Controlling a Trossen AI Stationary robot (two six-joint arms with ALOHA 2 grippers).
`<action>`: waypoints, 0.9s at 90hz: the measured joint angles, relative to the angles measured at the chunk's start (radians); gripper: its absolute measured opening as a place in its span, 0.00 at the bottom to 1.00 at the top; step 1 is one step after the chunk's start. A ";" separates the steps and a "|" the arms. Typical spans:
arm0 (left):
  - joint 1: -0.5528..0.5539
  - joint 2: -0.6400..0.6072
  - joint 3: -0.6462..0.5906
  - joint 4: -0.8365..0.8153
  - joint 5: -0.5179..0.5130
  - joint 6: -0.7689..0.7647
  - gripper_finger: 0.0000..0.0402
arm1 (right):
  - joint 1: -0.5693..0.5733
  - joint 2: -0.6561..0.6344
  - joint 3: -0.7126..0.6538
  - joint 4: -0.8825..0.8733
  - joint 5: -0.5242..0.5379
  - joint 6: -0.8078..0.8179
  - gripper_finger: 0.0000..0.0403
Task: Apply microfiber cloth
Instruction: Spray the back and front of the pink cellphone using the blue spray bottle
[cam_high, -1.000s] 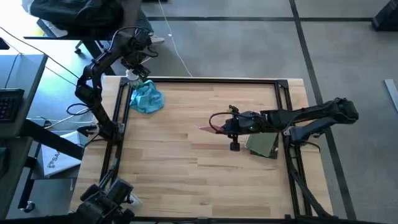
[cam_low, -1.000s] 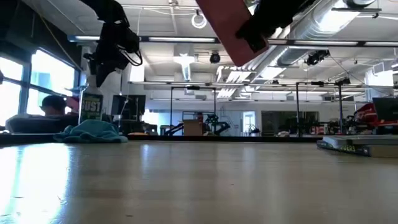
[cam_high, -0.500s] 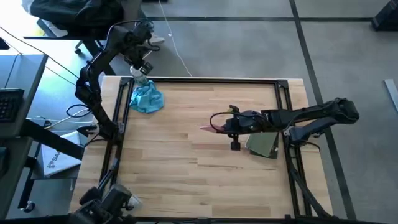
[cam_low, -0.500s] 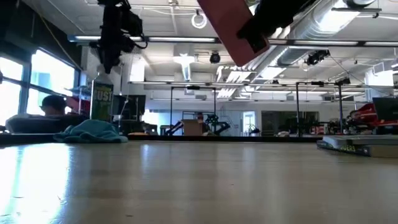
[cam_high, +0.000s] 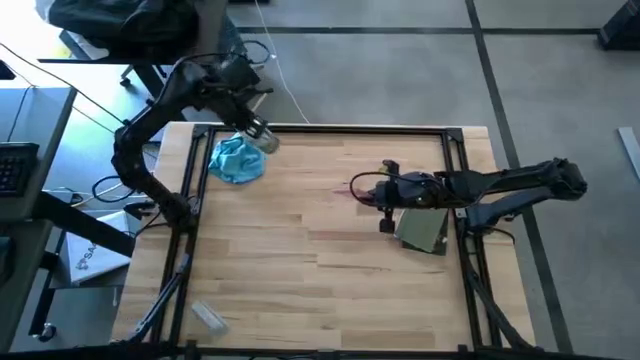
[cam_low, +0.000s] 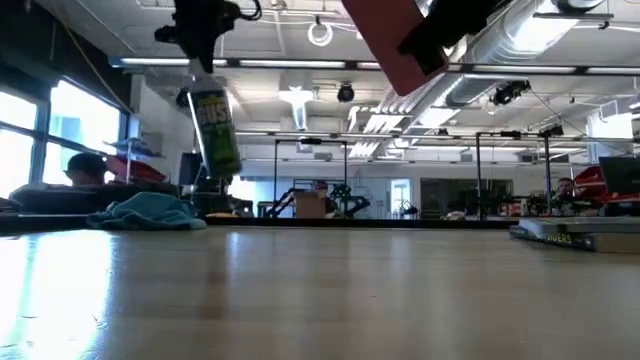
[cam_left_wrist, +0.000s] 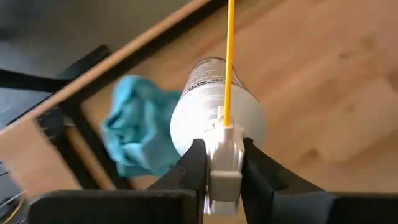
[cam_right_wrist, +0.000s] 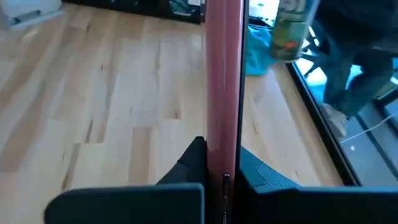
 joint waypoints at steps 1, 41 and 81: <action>-0.014 0.000 0.000 0.000 0.000 -0.010 0.11 | -0.001 0.000 0.000 -0.002 0.000 0.006 0.00; -0.482 0.000 0.000 0.000 0.125 -0.555 0.11 | -0.126 0.001 -0.014 -0.036 0.005 0.118 0.00; -0.770 0.125 0.000 0.003 0.151 -0.893 0.10 | 0.025 -0.001 -0.171 0.173 0.042 0.179 0.00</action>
